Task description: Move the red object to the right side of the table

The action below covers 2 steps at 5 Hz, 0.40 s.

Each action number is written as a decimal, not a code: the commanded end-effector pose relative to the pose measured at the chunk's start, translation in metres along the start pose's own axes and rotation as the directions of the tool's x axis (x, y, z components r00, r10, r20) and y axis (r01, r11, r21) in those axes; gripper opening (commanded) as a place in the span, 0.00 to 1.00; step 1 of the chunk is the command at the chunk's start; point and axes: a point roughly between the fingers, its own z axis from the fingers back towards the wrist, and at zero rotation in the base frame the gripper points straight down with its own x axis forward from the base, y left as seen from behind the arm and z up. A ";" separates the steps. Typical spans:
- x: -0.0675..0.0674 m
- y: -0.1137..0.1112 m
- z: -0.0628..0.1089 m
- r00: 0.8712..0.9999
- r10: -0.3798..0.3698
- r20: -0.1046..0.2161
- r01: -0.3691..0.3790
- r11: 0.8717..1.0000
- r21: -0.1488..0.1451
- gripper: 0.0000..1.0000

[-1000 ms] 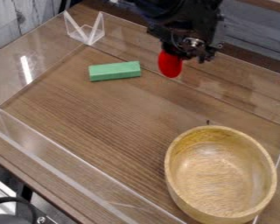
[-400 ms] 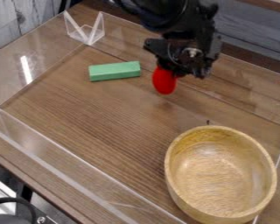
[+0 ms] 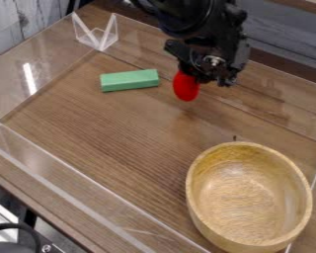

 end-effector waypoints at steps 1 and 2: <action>0.016 0.002 0.000 0.999 -0.032 0.030 0.033 0.999 -0.012 0.00; 0.015 0.003 0.001 0.999 -0.039 0.021 0.040 0.998 -0.039 0.00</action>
